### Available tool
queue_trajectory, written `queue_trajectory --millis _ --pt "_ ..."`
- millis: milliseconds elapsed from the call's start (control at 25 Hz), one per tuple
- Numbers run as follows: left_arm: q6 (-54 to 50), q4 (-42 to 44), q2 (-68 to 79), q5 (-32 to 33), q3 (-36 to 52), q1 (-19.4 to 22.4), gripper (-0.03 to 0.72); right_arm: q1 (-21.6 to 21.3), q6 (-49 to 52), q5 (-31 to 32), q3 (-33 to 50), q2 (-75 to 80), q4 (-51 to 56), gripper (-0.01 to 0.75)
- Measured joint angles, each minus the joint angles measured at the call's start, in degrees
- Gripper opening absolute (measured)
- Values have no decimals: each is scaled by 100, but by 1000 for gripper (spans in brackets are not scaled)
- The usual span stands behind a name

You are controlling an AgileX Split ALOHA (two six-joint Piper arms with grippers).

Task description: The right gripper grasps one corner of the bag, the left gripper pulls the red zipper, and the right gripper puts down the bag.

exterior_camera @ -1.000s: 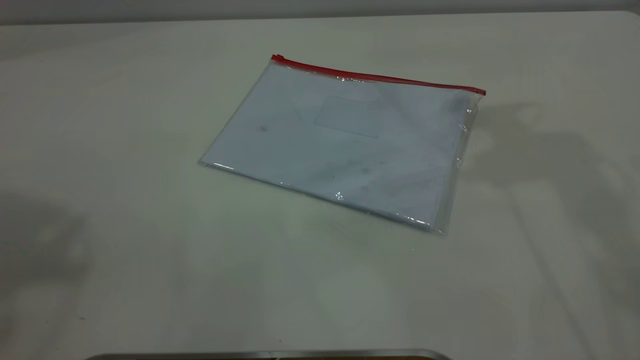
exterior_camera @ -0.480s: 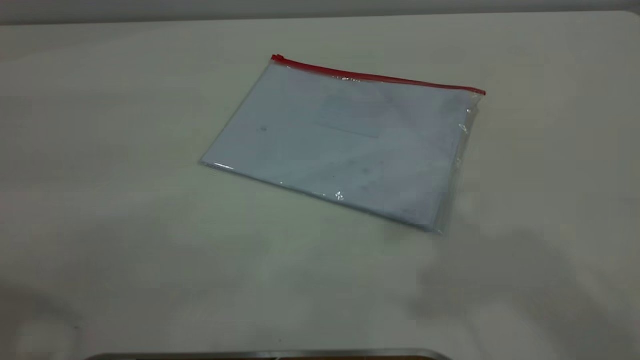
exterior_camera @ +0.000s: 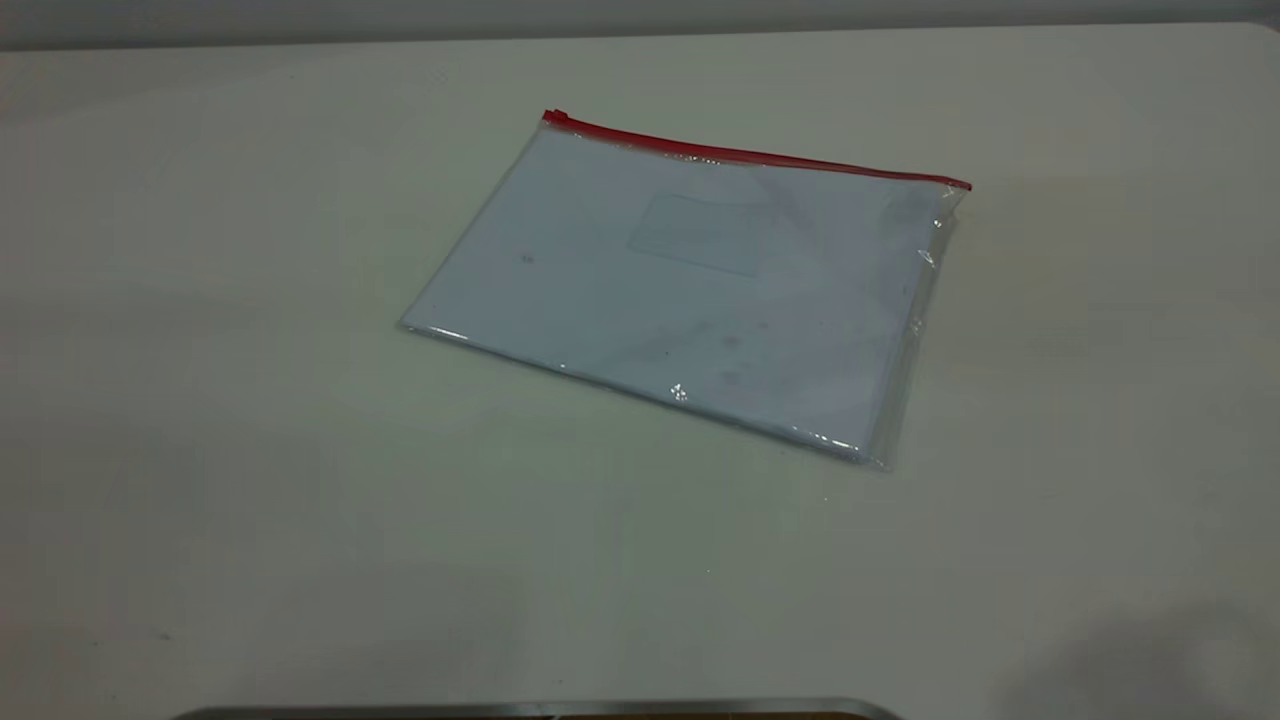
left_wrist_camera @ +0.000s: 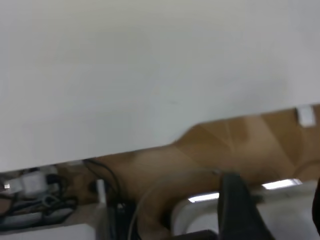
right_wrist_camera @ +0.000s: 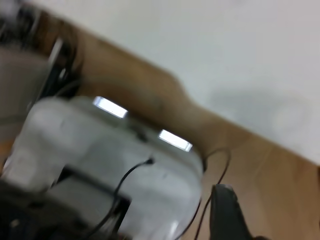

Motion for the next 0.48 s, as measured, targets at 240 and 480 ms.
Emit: queue_trajectory --millis 240,480 --pt "-391 516 -1019 0 96 0 426 0 230 -27 618 -1744 -943 477" --pt "-370 536 -1610 0 96 0 426 0 -295 -662 1708 -2833 -1136 477"
